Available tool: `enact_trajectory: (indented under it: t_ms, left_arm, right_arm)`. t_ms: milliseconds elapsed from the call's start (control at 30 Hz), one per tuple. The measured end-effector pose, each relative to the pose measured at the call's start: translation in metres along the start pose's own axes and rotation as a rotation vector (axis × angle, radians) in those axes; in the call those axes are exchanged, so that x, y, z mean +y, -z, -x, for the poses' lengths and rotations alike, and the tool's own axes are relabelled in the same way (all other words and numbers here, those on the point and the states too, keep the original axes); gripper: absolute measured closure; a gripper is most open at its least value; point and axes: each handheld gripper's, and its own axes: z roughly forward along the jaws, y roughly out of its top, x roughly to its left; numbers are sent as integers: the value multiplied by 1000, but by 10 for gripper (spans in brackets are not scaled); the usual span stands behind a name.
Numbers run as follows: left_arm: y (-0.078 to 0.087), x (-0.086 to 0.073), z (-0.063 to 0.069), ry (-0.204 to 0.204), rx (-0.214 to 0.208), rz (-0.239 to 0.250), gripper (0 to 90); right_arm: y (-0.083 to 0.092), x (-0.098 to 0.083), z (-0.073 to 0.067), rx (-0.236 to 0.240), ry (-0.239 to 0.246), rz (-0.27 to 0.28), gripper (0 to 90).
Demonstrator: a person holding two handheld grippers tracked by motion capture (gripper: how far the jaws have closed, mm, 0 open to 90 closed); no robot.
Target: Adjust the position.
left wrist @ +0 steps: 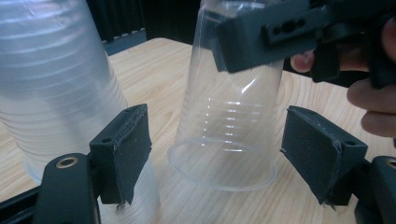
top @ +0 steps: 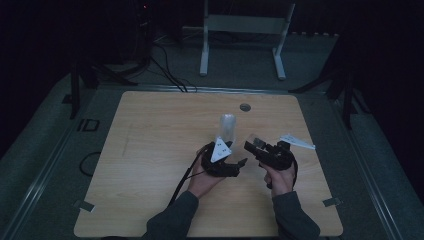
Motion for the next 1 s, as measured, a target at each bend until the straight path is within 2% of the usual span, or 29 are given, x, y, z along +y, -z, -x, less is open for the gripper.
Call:
enact_trajectory:
  t_ms: [367,733,967,1000]
  left_arm:
    - [-7,1,4,2,-13,14,212]
    - [-13,-1,7,0,-20,46,212]
    - [-14,-3,6,5,-23,59,212]
    - [-14,-3,6,5,-23,61,211]
  right_arm:
    - [-1,-2,0,41,-42,8,423]
    - [1,-3,3,89,-117,34,429]
    - [1,-3,5,110,-139,39,432]
    - [1,-3,6,123,-154,42,433]
